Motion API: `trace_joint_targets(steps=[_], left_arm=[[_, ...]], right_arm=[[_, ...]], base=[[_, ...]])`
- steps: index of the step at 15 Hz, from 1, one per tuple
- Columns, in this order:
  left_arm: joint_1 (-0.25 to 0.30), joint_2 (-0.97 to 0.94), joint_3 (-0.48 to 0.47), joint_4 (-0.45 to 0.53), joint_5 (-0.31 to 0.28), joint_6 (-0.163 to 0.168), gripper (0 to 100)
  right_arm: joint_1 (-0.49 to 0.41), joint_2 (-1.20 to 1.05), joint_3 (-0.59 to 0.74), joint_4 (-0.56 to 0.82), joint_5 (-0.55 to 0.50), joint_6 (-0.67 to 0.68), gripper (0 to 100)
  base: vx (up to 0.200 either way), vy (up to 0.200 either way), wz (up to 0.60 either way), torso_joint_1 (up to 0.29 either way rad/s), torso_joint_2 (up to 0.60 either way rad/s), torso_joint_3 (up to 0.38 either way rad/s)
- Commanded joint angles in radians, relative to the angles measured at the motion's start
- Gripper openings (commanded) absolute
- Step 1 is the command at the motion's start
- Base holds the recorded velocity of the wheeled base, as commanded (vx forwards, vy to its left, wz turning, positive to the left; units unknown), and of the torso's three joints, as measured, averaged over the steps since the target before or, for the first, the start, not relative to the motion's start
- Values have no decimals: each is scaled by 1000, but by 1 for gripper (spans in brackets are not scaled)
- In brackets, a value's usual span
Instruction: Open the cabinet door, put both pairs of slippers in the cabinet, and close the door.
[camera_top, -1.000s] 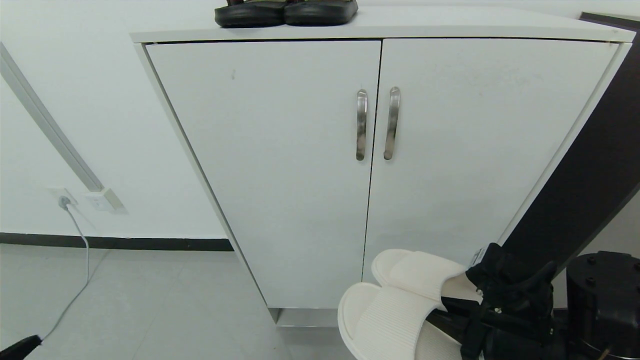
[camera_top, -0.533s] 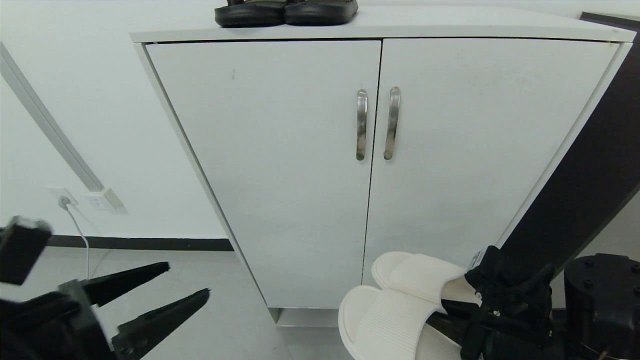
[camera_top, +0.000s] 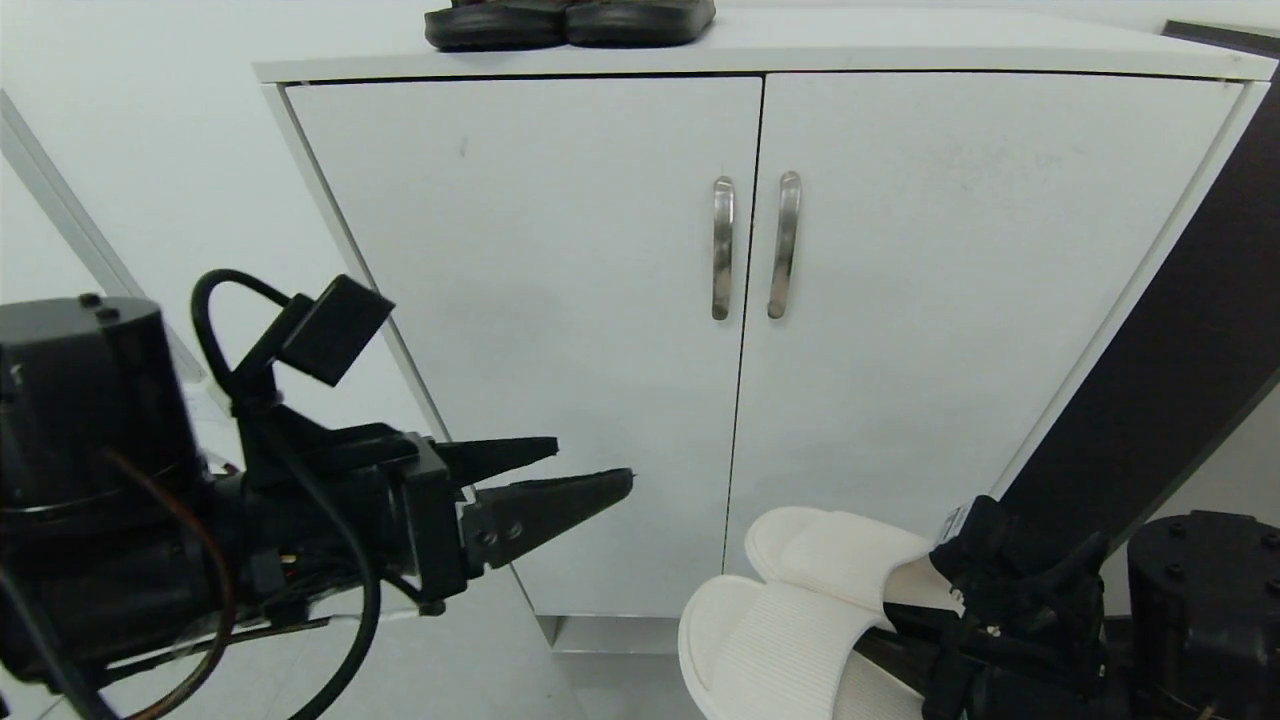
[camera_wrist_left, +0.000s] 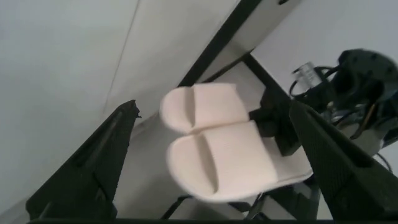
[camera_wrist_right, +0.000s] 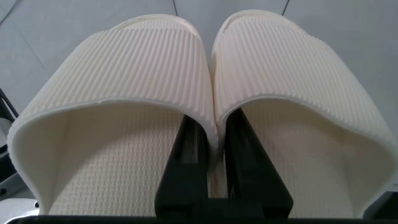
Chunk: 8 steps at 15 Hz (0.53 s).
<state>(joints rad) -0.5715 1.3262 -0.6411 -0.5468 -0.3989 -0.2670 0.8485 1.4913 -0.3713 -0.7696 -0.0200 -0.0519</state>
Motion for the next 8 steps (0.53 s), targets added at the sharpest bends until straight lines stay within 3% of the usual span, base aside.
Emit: trace_joint_targets(steps=[1, 6, 8], left_arm=[[-67, 97, -89, -15, 0, -9, 100], [-110, 212, -250, -32, 29, -14, 100], [-137, 226, -298, -24, 17, -100, 100]], right_arm=[[4, 1, -1, 0, 0, -2, 0], [4, 1, -1, 0, 0, 0, 0], [4, 1, 0, 0, 0, 0, 0]], base=[[0, 0, 0, 0, 0, 0], [0, 0, 0, 0, 0, 0], [0, 0, 0, 0, 0, 0]])
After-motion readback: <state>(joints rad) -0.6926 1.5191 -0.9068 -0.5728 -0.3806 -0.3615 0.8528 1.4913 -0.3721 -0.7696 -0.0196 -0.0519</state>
